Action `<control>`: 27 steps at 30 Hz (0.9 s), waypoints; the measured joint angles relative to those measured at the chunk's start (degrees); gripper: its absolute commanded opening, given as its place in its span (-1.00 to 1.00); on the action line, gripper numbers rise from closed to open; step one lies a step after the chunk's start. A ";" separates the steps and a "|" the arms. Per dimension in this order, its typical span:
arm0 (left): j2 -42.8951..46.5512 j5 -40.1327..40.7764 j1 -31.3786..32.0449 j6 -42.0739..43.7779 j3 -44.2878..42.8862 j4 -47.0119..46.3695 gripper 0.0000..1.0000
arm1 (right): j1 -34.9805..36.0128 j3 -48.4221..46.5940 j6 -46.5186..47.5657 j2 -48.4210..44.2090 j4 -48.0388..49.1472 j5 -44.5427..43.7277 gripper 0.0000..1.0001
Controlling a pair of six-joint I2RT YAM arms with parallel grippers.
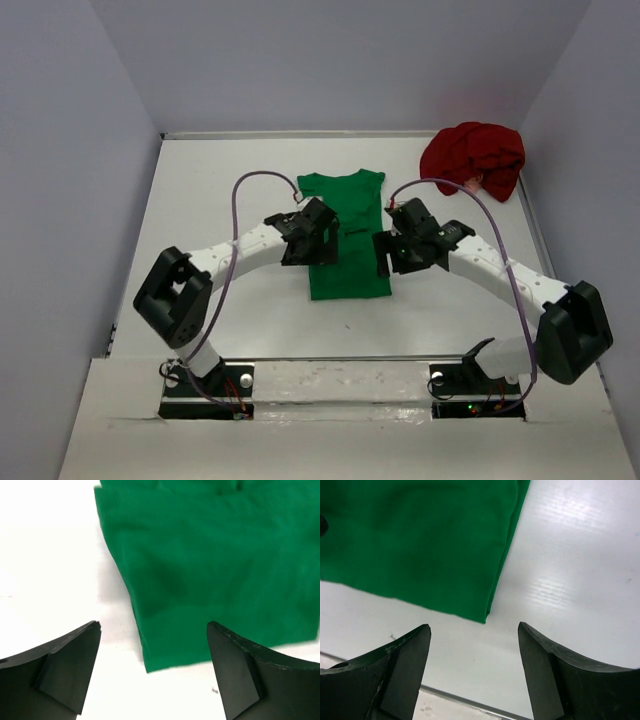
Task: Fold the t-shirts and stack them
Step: Fold the tshirt
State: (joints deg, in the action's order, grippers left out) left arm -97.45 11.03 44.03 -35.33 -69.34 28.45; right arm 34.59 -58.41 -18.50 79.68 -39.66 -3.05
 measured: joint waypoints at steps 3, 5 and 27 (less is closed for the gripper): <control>8.70 -5.11 -1.07 -1.55 9.27 -3.93 0.91 | 0.00 3.50 -1.27 -4.22 0.04 3.21 0.49; 14.10 -8.50 -1.86 -2.67 14.19 -5.99 0.91 | 0.00 6.03 -2.64 -6.58 1.44 6.23 0.46; 16.28 -25.44 -5.70 -8.09 29.53 -20.24 0.87 | -0.83 11.89 -16.39 -1.18 10.86 12.31 0.32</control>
State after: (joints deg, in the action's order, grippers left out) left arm -81.17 -14.41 38.33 -43.42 -39.81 8.21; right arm 33.76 -46.52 -34.89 78.50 -28.80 9.26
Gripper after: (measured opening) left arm 0.938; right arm 0.664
